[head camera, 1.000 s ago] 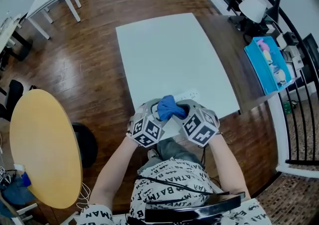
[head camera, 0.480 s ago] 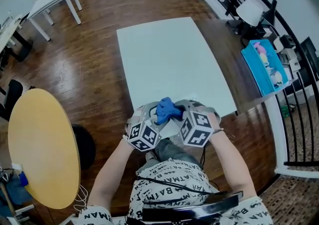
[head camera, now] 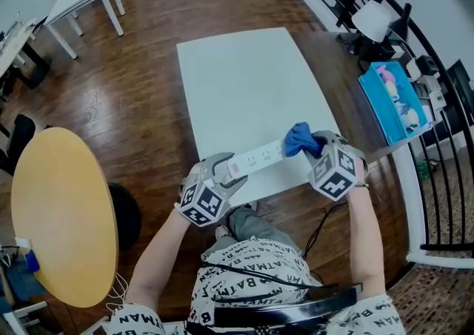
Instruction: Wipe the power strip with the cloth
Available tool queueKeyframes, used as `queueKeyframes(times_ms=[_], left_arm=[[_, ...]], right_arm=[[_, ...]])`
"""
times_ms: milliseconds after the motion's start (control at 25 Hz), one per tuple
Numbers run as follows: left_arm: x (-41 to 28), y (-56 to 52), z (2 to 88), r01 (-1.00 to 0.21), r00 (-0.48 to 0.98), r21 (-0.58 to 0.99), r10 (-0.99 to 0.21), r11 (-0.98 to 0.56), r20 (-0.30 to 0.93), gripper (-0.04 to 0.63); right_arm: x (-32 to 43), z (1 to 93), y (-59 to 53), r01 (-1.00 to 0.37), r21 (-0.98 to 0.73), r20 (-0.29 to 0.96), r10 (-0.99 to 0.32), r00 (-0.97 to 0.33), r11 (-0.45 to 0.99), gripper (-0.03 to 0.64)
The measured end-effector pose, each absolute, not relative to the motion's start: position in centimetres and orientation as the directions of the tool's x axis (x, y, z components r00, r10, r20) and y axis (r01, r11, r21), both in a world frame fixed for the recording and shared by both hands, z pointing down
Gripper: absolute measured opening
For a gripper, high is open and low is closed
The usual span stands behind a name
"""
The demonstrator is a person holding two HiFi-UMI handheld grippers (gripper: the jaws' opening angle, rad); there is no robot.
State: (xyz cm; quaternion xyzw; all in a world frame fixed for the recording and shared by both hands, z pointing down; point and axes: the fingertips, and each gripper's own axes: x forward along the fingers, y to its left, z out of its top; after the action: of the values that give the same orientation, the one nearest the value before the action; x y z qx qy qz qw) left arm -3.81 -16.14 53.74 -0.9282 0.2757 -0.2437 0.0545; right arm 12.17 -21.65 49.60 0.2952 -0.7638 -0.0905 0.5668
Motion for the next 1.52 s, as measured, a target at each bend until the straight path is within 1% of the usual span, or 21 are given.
queueKeyframes(times_ms=[120, 240, 320, 400, 520, 680, 1000, 1280, 1520], left_arm=[[-3.8, -16.3, 54.0, -0.490, 0.723, -0.234, -0.542, -0.840, 0.429, 0.282], [-3.1, -16.7, 54.5, -0.488, 0.710, -0.241, -0.543, -0.839, 0.449, 0.282], [-2.4, -17.1, 54.6, -0.491, 0.705, -0.240, -0.543, -0.838, 0.456, 0.282], [-1.6, -17.4, 54.4, -0.489, 0.710, -0.235, -0.540, -0.840, 0.452, 0.282], [-0.4, -17.4, 53.4, -0.470, 0.728, -0.246, -0.530, -0.847, 0.435, 0.282], [-0.4, -17.1, 52.5, -0.466, 0.736, -0.264, -0.535, -0.845, 0.416, 0.282], [-1.7, -17.1, 52.2, -0.496, 0.727, -0.254, -0.557, -0.831, 0.403, 0.282], [-3.8, -16.6, 51.4, -0.524, 0.736, -0.216, -0.566, -0.823, 0.370, 0.281], [-5.0, -16.5, 50.7, -0.544, 0.736, -0.196, -0.576, -0.816, 0.356, 0.281]], right_arm=[[11.8, 48.2, -21.5, -0.399, 0.468, 0.785, -0.579, -0.221, 0.788, 0.121], [8.5, 47.0, -19.9, -0.410, 0.426, 0.758, -0.566, -0.325, 0.806, 0.121], [4.9, 46.8, -18.5, -0.357, 0.413, 0.752, -0.535, -0.385, 0.838, 0.120], [1.5, 47.3, -17.0, -0.275, 0.405, 0.762, -0.488, -0.426, 0.872, 0.121], [-2.0, 48.4, -15.3, -0.172, 0.381, 0.790, -0.417, -0.450, 0.908, 0.121], [-3.3, 49.2, -14.6, -0.108, 0.375, 0.812, -0.382, -0.441, 0.921, 0.121], [-2.4, 49.2, -15.6, -0.095, 0.389, 0.816, -0.391, -0.426, 0.916, 0.121], [3.1, 49.3, -19.1, -0.194, 0.447, 0.811, -0.487, -0.326, 0.874, 0.121], [9.9, 48.9, -23.1, -0.313, 0.524, 0.785, -0.592, -0.183, 0.792, 0.121]])
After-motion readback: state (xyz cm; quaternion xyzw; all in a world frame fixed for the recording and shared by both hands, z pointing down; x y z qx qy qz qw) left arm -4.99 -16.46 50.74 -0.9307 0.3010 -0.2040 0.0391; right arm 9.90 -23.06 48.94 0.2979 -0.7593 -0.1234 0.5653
